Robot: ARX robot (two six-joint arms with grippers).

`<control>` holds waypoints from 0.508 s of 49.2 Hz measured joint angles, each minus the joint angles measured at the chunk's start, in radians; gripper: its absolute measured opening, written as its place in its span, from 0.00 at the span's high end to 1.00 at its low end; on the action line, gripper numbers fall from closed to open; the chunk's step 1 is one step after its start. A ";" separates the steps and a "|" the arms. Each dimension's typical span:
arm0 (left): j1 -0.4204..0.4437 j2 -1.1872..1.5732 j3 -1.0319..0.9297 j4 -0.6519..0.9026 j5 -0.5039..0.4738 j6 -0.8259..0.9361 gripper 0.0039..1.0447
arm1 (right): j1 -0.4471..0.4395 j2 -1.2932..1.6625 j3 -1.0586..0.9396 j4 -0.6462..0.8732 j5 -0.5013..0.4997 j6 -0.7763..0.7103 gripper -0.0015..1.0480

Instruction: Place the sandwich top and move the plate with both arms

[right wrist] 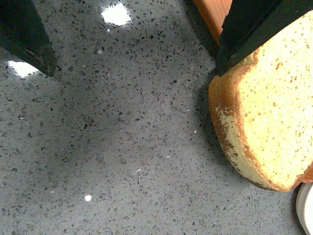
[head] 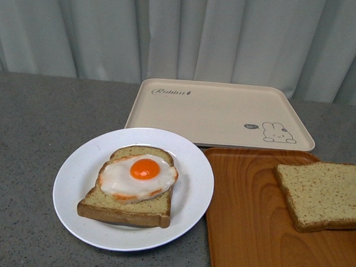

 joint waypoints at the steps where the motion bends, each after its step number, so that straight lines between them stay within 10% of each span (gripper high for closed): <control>1: 0.000 0.000 0.000 0.000 0.000 0.000 0.06 | 0.004 0.004 0.002 0.000 0.000 0.002 0.09; 25: 0.000 0.000 0.000 0.000 0.000 0.000 0.06 | 0.072 0.067 0.073 0.014 0.000 0.048 0.09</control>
